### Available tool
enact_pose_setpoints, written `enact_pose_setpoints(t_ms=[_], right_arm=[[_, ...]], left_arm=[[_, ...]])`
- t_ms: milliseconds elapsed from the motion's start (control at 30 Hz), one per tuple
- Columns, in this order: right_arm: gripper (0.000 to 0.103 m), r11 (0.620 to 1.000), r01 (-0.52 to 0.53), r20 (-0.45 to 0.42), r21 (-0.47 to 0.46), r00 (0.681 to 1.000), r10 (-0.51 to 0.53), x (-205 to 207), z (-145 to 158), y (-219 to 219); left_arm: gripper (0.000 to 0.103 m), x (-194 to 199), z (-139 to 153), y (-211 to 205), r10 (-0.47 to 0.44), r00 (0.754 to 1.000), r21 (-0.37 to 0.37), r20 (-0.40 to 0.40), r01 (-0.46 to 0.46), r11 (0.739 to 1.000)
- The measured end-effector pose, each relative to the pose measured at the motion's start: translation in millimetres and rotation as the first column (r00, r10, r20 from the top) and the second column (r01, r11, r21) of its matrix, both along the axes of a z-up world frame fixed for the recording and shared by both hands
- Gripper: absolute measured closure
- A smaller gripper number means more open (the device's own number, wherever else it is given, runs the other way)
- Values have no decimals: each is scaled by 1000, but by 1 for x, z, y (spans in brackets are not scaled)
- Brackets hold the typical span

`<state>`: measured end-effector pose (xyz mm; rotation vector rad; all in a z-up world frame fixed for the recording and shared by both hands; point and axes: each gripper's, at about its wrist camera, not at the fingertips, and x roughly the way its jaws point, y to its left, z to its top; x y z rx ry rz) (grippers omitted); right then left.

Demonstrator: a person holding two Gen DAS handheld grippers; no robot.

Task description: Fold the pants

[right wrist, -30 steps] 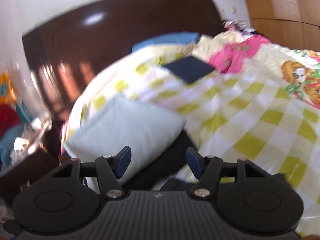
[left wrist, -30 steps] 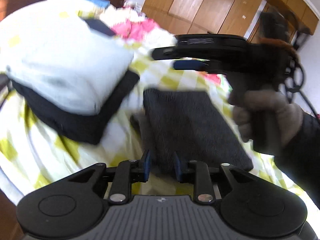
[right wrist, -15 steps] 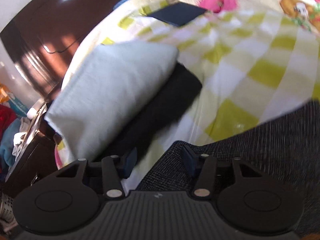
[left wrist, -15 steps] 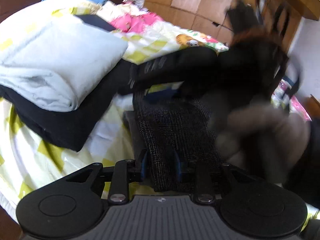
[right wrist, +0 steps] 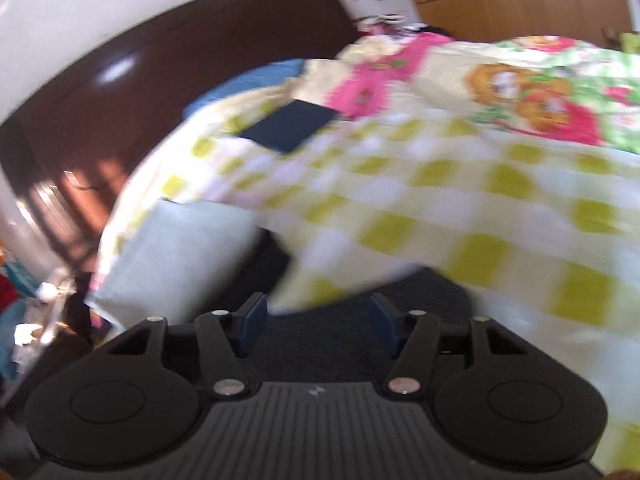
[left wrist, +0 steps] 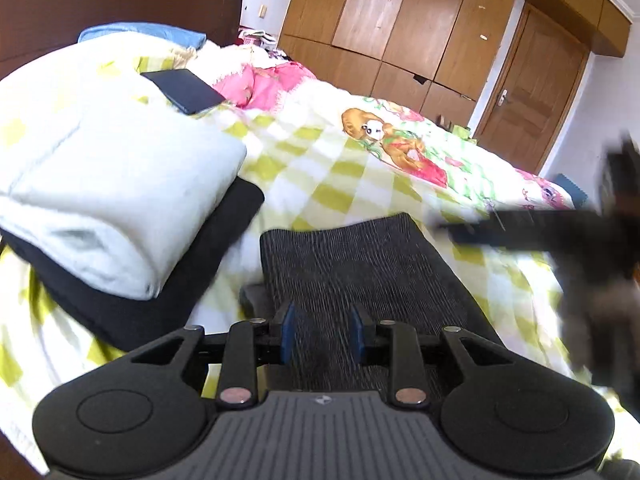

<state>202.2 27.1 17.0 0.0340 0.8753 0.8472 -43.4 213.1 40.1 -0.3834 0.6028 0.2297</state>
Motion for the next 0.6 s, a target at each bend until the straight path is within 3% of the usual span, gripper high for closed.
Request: enact_pose_setpoints(t_ms=[100,200,333,400,467,533,600], right_arm=[[42,999,27,-150,27,988,-23,10,-33,-27],[38,991,23,-333,133,943,22,14,-65,-36],[37,975,26,-379,219,924,61,23,-79,-41],[35,970,38,-399,241,915,63,24,-79,-39],[36,972,12,-364,236,928,77,18,-76,-36],[42,979,1,-333,205,940,69,14,-76,-30],[57,978,11,-347,207,936,63,16,-74,-33]], left_arm=[[59,16,-13,2,-5,999,-3,-39,5,1000],[58,22,-29,-3,-13,994,33,-112,17,999],[57,14,-26,-5,-31,991,61,-130,39,997],[56,6,-23,-1,9,992,75,-129,1,997],[52,3,-24,8,39,991,38,-129,-35,999],[51,13,-36,14,31,987,-35,-158,-37,999],[50,22,-42,9,6,987,-40,-163,-13,999]])
